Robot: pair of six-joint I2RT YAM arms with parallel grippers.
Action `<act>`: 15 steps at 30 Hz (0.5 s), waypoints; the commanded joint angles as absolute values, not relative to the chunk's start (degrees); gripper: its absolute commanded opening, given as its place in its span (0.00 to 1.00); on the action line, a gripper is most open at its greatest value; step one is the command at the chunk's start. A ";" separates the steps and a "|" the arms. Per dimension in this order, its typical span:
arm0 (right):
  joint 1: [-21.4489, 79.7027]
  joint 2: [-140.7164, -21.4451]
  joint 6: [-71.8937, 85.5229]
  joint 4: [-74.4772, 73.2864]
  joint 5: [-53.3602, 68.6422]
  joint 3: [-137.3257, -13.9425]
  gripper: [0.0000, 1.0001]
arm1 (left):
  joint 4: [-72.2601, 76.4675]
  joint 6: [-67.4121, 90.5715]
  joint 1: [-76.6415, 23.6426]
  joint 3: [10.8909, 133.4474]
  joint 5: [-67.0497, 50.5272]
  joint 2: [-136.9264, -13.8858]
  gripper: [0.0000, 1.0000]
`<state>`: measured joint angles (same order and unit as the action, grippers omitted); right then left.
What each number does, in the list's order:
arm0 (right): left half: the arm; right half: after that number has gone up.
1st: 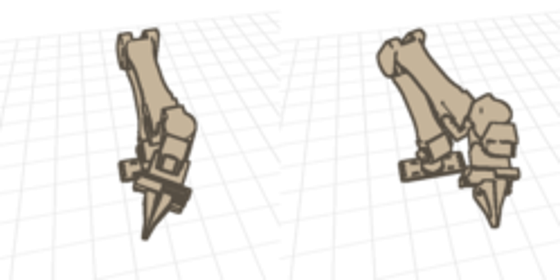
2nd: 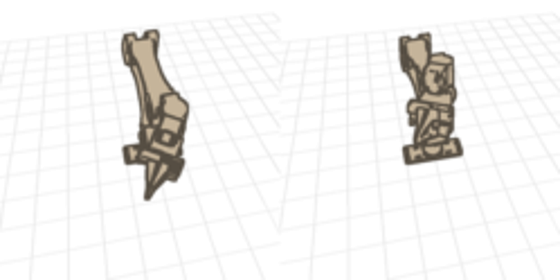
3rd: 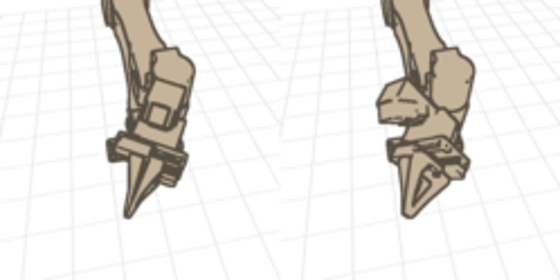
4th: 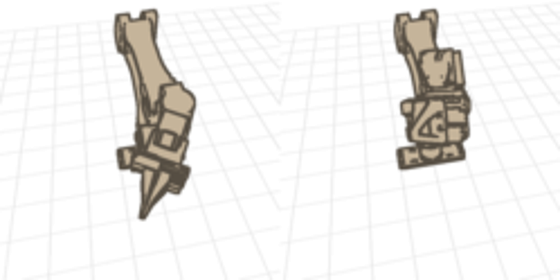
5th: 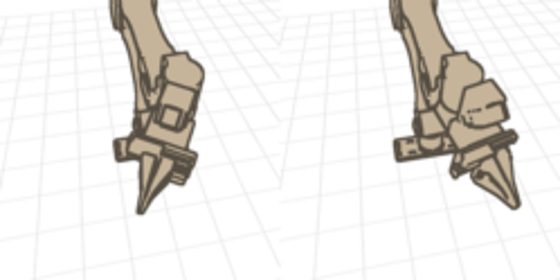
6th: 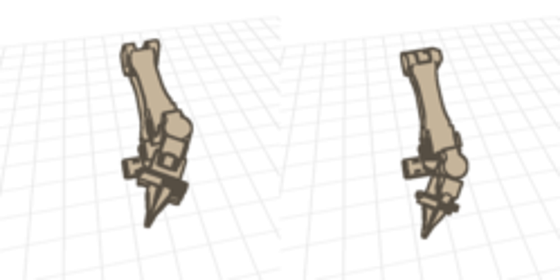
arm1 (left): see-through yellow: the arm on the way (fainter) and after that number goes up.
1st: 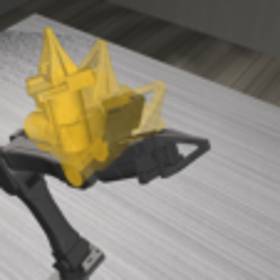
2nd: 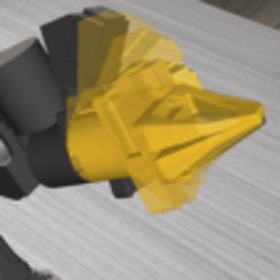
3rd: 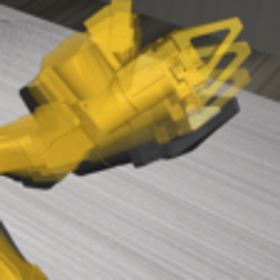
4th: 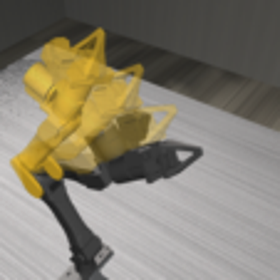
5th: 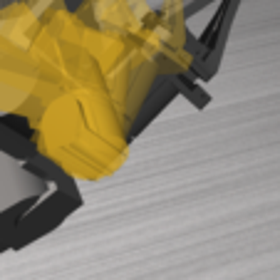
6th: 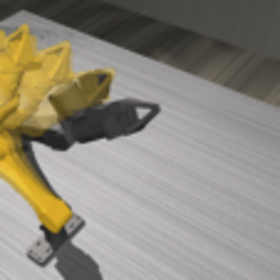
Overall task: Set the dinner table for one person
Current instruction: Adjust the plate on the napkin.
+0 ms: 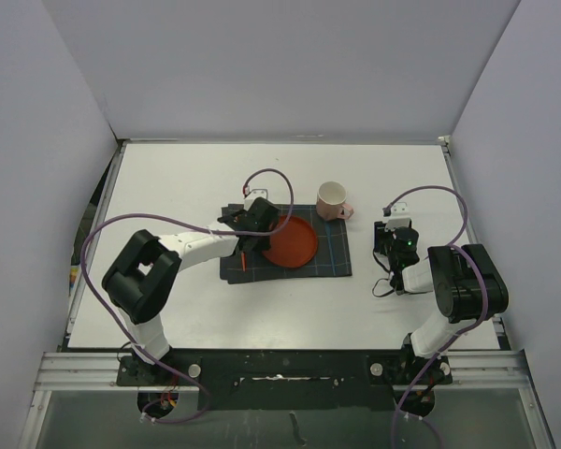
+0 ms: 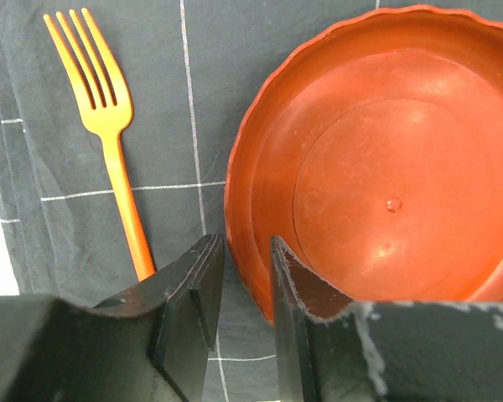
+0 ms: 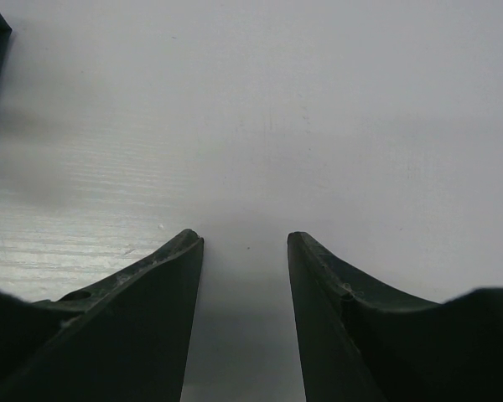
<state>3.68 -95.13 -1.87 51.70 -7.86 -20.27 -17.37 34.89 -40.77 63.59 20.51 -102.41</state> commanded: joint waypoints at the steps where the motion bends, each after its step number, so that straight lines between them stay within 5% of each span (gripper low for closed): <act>1: 3.21 -92.99 -1.57 53.79 -7.38 -21.62 0.46 | -16.26 34.96 -40.55 66.03 20.88 -103.05 0.28; 15: 3.16 -93.13 -1.63 54.01 -7.22 -21.62 0.45 | -17.05 34.46 -40.56 67.27 20.92 -104.93 0.14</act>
<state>3.66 -95.13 -1.87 51.70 -7.84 -20.27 -17.50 34.85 -40.77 64.34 20.51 -103.55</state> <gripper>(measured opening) 0.455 0.147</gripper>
